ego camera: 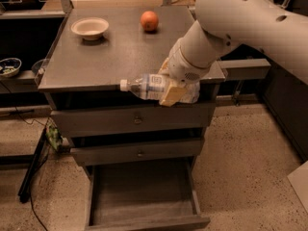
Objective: Place blue plastic bottle into bottom drawer
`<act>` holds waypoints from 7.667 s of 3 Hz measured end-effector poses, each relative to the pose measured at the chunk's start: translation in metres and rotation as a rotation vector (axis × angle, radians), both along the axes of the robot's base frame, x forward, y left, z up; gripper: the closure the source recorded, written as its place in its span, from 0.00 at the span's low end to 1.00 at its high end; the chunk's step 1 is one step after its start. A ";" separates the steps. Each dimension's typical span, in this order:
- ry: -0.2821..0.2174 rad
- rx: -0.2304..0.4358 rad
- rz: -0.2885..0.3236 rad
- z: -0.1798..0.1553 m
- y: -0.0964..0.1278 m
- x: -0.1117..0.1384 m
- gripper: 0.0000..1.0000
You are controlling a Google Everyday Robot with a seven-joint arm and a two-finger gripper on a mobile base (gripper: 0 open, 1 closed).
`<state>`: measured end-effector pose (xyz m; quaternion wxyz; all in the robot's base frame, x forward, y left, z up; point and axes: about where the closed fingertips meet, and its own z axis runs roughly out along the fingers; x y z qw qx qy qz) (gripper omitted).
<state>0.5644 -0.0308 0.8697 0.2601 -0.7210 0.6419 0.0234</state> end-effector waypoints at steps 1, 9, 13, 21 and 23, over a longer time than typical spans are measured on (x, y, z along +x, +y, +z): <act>0.003 -0.002 0.000 -0.002 0.000 -0.001 1.00; 0.260 0.101 -0.053 -0.142 0.037 -0.103 1.00; 0.334 0.082 -0.194 -0.259 0.006 -0.091 1.00; 0.474 0.155 -0.276 -0.468 0.011 -0.042 1.00; 0.516 0.175 -0.318 -0.514 0.013 -0.024 1.00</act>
Offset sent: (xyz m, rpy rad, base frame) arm -0.0074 0.0053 -0.0332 -0.0054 0.0491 -0.0091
